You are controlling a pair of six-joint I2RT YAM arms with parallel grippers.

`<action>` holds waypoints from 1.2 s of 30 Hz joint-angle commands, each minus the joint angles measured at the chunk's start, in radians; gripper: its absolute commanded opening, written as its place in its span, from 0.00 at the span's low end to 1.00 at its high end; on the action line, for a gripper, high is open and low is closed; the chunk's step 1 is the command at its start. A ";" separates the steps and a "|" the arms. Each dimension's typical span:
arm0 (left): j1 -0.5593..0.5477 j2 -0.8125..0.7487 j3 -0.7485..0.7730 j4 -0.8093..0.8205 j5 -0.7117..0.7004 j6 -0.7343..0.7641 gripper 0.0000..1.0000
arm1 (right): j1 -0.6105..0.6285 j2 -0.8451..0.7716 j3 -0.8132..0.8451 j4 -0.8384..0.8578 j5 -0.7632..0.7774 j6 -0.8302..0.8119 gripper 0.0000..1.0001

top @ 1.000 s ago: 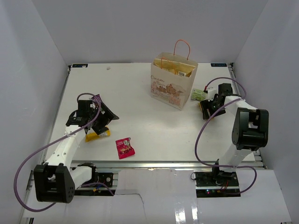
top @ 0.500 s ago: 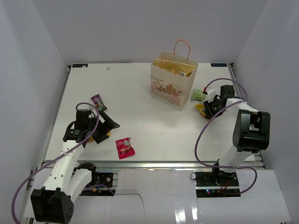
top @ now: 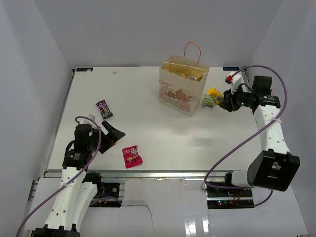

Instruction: Place the snacks into the paper bag

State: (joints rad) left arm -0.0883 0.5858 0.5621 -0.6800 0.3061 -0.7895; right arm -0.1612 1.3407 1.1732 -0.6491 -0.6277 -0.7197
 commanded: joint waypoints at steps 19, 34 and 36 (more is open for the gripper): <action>-0.004 0.055 -0.061 -0.069 0.053 -0.120 0.95 | 0.285 0.371 0.766 0.094 -0.043 0.359 0.10; -0.016 0.235 -0.007 -0.075 -0.007 -0.108 0.94 | 0.299 0.345 0.625 0.114 -0.052 0.356 0.56; -0.040 0.279 0.015 -0.075 -0.031 -0.112 0.93 | 0.290 0.321 0.629 0.108 -0.055 0.368 0.64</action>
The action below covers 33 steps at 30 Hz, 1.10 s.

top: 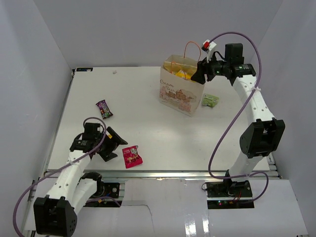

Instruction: Place the snacks into the paper bag

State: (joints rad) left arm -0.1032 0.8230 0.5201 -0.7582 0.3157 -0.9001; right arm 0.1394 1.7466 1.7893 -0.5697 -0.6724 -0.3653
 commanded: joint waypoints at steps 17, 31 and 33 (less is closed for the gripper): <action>-0.374 0.563 0.213 0.023 -0.260 -0.060 0.81 | -0.250 -0.366 -0.396 0.002 -0.133 -0.044 0.71; -0.523 0.930 0.348 -0.073 -0.434 -0.072 0.36 | -0.261 -0.469 -0.557 -0.005 -0.170 -0.060 0.72; -0.527 0.918 0.357 -0.076 -0.451 -0.074 0.20 | -0.261 -0.472 -0.559 -0.015 -0.177 -0.075 0.72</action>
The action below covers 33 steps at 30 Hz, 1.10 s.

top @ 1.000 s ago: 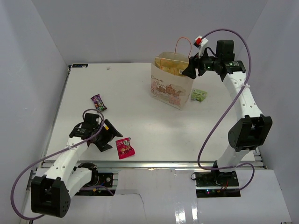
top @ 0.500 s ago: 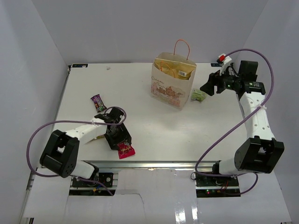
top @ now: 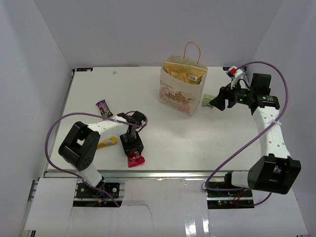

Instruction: Place the snacks into the paper bag

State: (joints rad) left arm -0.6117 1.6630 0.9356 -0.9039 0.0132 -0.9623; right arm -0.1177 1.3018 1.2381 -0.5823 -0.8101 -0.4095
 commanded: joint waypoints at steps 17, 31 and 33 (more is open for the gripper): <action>-0.033 -0.442 0.109 0.494 0.091 0.316 0.00 | -0.011 -0.041 0.001 -0.054 -0.113 -0.107 0.71; -0.022 0.243 1.300 0.542 0.266 0.360 0.00 | -0.019 -0.088 -0.014 -0.051 -0.086 -0.101 0.71; -0.019 0.303 1.417 0.569 0.263 0.343 0.00 | -0.020 -0.093 -0.022 -0.050 -0.086 -0.095 0.71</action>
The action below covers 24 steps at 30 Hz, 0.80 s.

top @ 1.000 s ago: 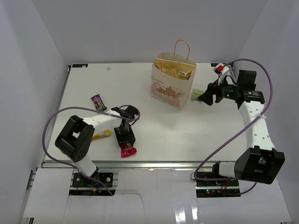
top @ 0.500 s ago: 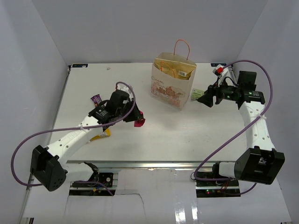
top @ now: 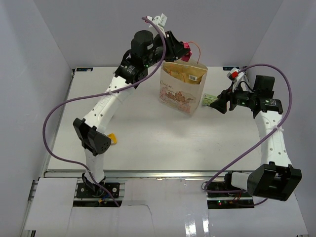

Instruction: Place the snacks into the paper bag

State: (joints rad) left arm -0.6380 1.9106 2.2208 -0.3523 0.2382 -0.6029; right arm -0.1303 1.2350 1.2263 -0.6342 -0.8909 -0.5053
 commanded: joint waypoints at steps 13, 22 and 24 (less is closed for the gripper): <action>0.018 0.162 0.030 0.136 -0.068 -0.077 0.27 | -0.009 -0.026 -0.027 0.045 0.026 0.037 0.71; 0.021 0.197 0.049 0.092 -0.063 -0.086 0.58 | -0.011 0.038 -0.030 0.122 0.127 0.137 0.71; 0.023 0.194 0.071 0.092 -0.057 -0.077 0.64 | -0.011 0.067 -0.001 0.128 0.164 0.166 0.71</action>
State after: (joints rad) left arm -0.6224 2.1231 2.2490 -0.2615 0.1749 -0.6846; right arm -0.1364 1.2625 1.1908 -0.5564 -0.7914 -0.4019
